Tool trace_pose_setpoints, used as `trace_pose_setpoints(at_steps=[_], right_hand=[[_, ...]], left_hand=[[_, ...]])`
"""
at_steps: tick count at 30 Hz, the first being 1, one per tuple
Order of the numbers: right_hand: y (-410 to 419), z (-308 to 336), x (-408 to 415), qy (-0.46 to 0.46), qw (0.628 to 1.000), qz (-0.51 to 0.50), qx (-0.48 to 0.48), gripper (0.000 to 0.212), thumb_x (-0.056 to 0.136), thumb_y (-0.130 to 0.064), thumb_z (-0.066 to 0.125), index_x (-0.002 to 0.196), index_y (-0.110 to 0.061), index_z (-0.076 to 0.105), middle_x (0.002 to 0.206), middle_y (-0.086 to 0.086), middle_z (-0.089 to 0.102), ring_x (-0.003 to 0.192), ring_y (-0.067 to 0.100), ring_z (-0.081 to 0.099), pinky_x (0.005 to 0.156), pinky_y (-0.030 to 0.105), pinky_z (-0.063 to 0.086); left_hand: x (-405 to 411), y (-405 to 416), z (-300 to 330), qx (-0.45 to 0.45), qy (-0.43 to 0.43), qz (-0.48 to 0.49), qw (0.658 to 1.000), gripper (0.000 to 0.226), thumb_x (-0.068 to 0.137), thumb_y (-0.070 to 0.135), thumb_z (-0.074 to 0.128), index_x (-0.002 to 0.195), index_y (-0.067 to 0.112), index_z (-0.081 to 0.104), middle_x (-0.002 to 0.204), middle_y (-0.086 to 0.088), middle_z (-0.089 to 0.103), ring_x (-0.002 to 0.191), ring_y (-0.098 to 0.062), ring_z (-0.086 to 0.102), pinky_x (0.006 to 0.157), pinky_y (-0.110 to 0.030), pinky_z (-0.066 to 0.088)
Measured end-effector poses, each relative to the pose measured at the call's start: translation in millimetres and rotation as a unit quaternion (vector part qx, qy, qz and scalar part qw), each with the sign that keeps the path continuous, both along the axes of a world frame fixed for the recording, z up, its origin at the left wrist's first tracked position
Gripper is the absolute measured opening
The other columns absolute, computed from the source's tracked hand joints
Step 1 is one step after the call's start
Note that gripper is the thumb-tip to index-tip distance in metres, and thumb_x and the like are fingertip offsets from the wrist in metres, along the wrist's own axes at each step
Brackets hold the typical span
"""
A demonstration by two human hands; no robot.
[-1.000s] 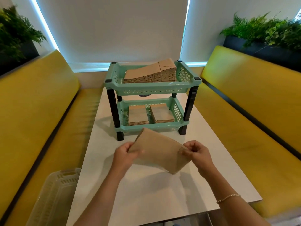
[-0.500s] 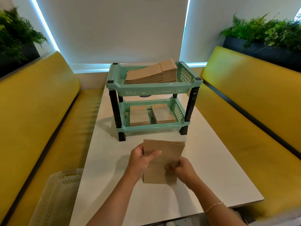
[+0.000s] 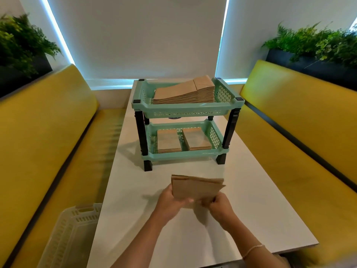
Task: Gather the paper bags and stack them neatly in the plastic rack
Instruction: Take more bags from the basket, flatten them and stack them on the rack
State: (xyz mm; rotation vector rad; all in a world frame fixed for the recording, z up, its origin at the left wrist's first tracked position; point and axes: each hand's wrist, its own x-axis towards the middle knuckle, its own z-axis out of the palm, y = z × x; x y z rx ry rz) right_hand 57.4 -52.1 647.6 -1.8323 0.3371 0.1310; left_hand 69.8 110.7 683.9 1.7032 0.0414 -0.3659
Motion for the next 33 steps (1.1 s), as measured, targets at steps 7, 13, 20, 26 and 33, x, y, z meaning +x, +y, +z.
trace_pose_setpoints(at_steps=[7, 13, 20, 26, 33], right_hand=[[-9, 51, 10, -0.074, 0.991, -0.005, 0.115, 0.027, 0.075, 0.006, 0.07, 0.091, -0.016, 0.063, 0.091, 0.0, 0.069, 0.088, 0.015, 0.065, 0.075, 0.024, 0.054], [-38, 61, 17, -0.093, 0.984, -0.061, 0.142, 0.026, 0.067, 0.013, 0.072, 0.082, -0.005, 0.06, 0.085, 0.011, 0.063, 0.077, 0.023, 0.058, 0.071, 0.031, 0.053], [-32, 4, -1, -0.004, 0.999, -0.053, 0.0, 0.024, 0.075, 0.007, 0.068, 0.079, -0.017, 0.068, 0.083, 0.004, 0.07, 0.081, 0.023, 0.065, 0.064, 0.024, 0.051], [-33, 26, 9, -0.009, 0.999, -0.028, 0.024, 0.026, 0.074, 0.008, 0.069, 0.088, -0.013, 0.068, 0.088, 0.006, 0.07, 0.085, 0.023, 0.065, 0.062, 0.019, 0.053], [-20, 91, 27, -0.039, 0.994, 0.005, 0.101, 0.064, 0.068, -0.014, 0.08, 0.121, -0.022, 0.046, 0.11, 0.004, 0.06, 0.098, 0.017, 0.06, 0.085, 0.033, 0.047]], left_hand=[[15, 17, 11, 0.225, -0.069, -0.07, 0.969, 0.04, 0.086, 0.002, 0.057, 0.125, 0.012, 0.057, 0.111, -0.007, 0.064, 0.091, -0.014, 0.056, 0.068, -0.013, 0.043], [34, 42, 56, 0.323, -0.188, -0.063, 0.926, 0.029, 0.081, 0.012, 0.06, 0.105, 0.025, 0.067, 0.095, 0.008, 0.064, 0.09, -0.01, 0.058, 0.081, -0.022, 0.047], [22, 29, 33, 0.373, -0.169, -0.117, 0.905, 0.025, 0.082, 0.016, 0.057, 0.1, 0.03, 0.067, 0.096, 0.008, 0.066, 0.089, -0.011, 0.059, 0.073, -0.026, 0.051], [31, 32, 45, 0.427, -0.16, -0.145, 0.878, 0.012, 0.083, 0.02, 0.059, 0.092, 0.021, 0.067, 0.093, 0.0, 0.066, 0.086, -0.018, 0.057, 0.07, -0.03, 0.049], [42, 24, 112, 0.157, -0.207, 0.071, 0.963, 0.036, 0.078, 0.023, 0.075, 0.112, 0.015, 0.066, 0.105, -0.001, 0.068, 0.097, -0.014, 0.061, 0.083, -0.02, 0.046]])
